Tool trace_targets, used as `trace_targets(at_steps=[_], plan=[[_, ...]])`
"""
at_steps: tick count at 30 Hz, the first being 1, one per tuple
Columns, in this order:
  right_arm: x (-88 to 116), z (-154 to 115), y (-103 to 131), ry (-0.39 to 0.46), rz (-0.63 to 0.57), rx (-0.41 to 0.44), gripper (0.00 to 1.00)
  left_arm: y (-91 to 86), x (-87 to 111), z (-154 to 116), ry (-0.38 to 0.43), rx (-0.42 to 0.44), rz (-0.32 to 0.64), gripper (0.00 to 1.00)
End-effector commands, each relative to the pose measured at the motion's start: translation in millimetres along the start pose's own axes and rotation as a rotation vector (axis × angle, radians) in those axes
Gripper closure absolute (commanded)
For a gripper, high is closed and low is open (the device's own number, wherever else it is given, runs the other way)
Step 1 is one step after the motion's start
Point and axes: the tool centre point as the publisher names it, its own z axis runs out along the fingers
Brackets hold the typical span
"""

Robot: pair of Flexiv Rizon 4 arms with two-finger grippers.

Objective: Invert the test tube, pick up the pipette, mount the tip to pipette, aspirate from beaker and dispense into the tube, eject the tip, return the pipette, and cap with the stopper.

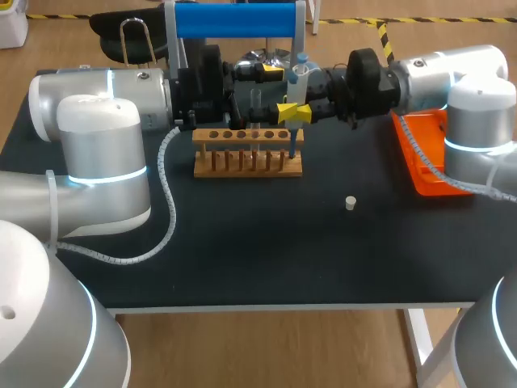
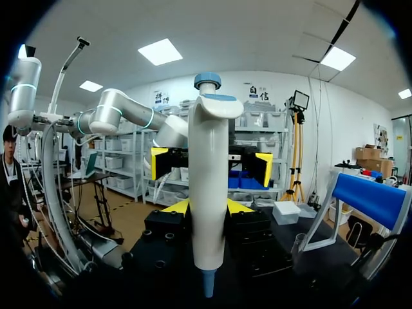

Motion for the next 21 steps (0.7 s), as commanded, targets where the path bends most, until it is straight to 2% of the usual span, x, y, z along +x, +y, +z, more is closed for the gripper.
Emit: trace_targets(at_steps=[1,8,10,12,14,21], plan=[[-2.0,7.3,0.5,-0.01,-0.002,-0.005,1.0,-0.5,0.2,0.0,0.0,-0.002,-0.001,0.0],[-2.0,13.7,0.9,-0.018,-0.007,-0.009,1.0,-0.5,0.2,0.0,0.0,-0.002,-0.001,0.0],[-2.3,14.9,0.0,-0.022,-0.007,-0.007,1.0,-0.5,0.2,0.0,0.0,-0.002,-0.001,0.11],[-2.3,15.6,-0.6,-0.023,-0.006,-0.006,1.0,-0.5,0.2,0.0,0.0,-0.002,-0.001,0.13],[-2.2,16.1,-0.9,-0.025,-0.006,-0.003,1.0,-0.5,0.2,0.0,0.0,-0.002,-0.001,0.18],[-3.1,17.6,-1.8,-0.034,-0.004,-0.003,1.0,-0.5,0.2,0.0,0.0,-0.002,-0.001,0.25]])
